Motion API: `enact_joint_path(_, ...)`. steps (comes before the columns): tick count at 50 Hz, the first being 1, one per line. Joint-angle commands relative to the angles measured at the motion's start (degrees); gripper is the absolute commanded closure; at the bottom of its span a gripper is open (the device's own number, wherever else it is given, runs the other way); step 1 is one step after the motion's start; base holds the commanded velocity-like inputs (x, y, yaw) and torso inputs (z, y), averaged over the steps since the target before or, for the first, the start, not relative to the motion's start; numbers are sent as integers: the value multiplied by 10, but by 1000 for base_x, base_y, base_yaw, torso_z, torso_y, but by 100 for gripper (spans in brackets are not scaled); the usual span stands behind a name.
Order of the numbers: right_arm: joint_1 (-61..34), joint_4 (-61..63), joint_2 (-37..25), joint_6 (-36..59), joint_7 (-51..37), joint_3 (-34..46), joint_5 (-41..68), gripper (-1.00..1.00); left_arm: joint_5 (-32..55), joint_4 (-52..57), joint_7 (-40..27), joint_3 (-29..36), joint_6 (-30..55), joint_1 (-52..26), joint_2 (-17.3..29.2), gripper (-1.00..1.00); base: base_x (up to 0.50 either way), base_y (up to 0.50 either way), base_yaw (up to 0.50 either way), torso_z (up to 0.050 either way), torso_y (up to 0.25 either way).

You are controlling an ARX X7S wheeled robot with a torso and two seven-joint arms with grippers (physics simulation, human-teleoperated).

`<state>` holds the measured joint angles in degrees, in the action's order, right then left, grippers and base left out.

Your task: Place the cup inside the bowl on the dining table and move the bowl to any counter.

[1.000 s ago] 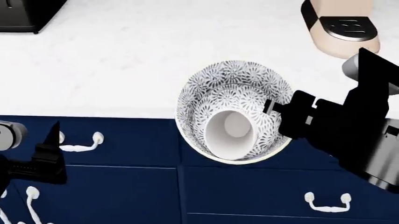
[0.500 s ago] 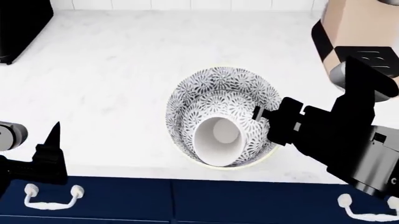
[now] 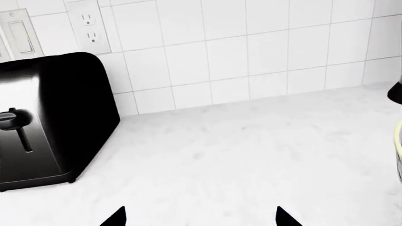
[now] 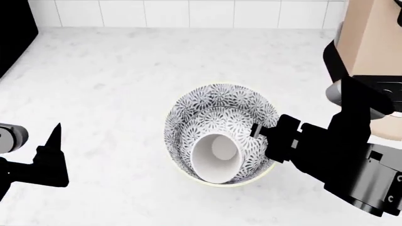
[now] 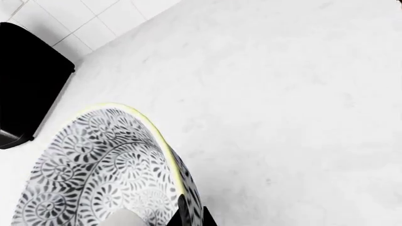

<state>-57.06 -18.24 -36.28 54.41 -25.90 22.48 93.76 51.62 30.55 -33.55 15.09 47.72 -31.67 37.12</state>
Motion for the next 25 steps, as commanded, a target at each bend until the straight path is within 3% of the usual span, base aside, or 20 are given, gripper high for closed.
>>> enact_joint_path(1,13,13,1,-6,5,-9,18,100,1,2,-2,1,-1,1,-1,-100,0,0,0,0,0)
enact_joint_path(25,40,6,5,-13,10,6,2,100,13,19,-6,-8,-7,17,7,-100,0,0,0,0,0)
